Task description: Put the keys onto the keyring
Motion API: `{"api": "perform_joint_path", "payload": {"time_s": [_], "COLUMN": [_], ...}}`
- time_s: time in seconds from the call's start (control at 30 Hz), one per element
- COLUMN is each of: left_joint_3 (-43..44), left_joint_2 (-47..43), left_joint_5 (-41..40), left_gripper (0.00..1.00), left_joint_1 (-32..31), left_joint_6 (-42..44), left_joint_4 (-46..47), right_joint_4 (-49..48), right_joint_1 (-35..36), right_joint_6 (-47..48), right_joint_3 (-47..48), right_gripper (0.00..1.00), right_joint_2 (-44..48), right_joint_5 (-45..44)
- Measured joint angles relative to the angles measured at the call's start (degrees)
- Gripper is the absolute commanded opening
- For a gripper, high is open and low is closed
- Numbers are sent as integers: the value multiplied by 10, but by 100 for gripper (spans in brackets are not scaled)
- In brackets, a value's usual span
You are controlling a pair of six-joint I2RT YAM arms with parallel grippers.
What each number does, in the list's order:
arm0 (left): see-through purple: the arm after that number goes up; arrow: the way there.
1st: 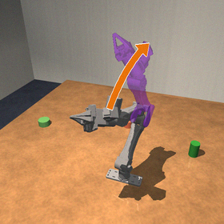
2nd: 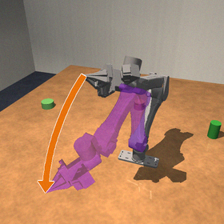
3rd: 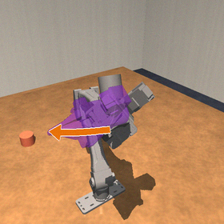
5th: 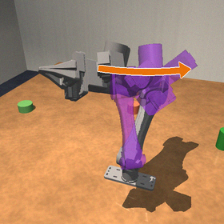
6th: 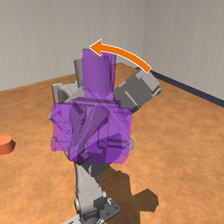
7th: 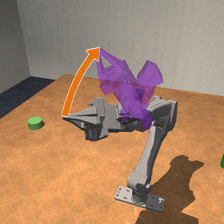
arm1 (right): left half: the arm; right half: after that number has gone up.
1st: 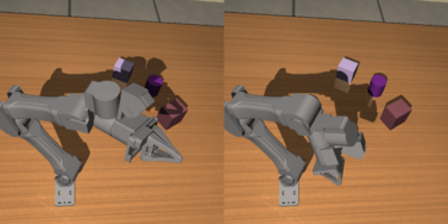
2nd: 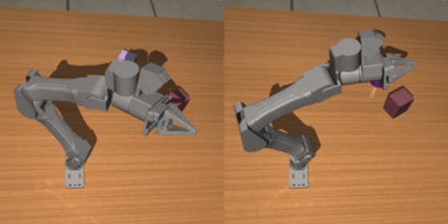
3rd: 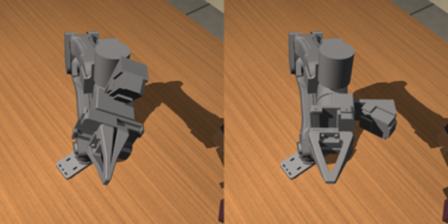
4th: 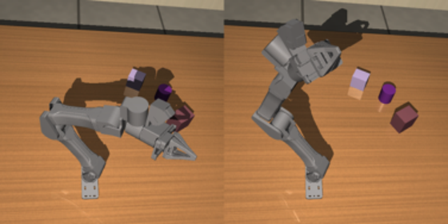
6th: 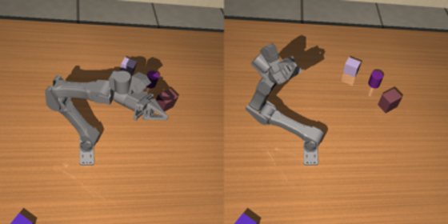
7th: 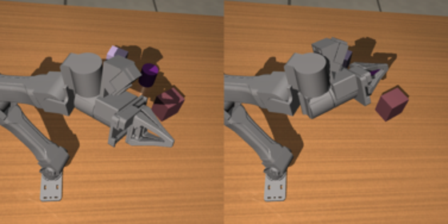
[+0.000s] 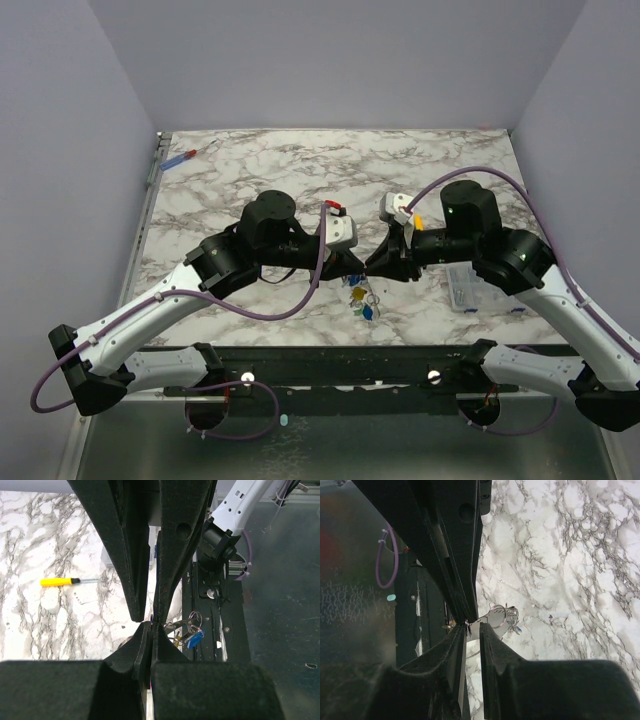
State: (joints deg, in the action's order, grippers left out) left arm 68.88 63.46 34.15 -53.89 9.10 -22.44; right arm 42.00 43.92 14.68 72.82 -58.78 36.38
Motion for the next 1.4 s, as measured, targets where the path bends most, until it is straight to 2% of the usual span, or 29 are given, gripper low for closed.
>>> {"api": "perform_joint_path", "payload": {"time_s": [0.2,0.67,1.07,1.23,1.4], "left_joint_3": [0,-2,-7,-9,-9], "left_joint_2": [0,0,0,0,0], "left_joint_5": [-1,-3,-6,-9,-12], "left_gripper": [0,0,0,0,0], "left_joint_1": [0,-2,-2,-1,-1], "left_joint_6": [0,2,2,2,2], "left_joint_4": [-3,4,22,28,30], "right_joint_4": [1,0,-14,-17,-25], "right_joint_1": [0,0,0,0,0], "right_joint_6": [3,4,4,4,5], "right_joint_3": [0,-16,-23,-23,-30], "right_gripper": [34,33,25,7,3], "right_joint_2": [-5,-4,1,2,8], "right_joint_5": [0,0,0,0,0]}}
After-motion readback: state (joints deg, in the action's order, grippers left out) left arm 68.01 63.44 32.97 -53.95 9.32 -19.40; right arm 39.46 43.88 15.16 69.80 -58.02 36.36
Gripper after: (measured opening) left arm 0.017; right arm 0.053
